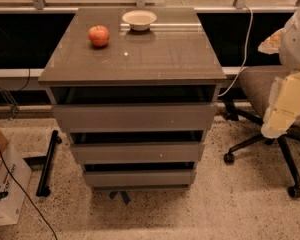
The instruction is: Open bottom drawer
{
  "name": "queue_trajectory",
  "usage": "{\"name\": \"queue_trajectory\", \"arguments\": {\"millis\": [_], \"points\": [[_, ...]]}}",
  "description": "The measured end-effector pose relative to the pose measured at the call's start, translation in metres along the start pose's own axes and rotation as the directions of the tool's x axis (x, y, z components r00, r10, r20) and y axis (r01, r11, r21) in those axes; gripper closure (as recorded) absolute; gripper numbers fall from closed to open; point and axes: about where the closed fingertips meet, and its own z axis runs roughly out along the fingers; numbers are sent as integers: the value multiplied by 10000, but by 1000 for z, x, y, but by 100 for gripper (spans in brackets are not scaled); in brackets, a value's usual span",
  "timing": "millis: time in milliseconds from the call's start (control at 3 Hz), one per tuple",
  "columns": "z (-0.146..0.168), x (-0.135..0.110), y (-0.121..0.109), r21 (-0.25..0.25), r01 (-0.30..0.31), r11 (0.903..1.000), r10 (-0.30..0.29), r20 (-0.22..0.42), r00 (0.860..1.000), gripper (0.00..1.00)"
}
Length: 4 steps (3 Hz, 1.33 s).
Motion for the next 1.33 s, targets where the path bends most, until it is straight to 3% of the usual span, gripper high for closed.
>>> {"name": "queue_trajectory", "arguments": {"millis": [667, 1333], "points": [[15, -4, -3, 179, -26, 9998, 22, 185, 9998, 0], [88, -12, -17, 1640, -637, 9844, 522, 739, 9959, 0]]}}
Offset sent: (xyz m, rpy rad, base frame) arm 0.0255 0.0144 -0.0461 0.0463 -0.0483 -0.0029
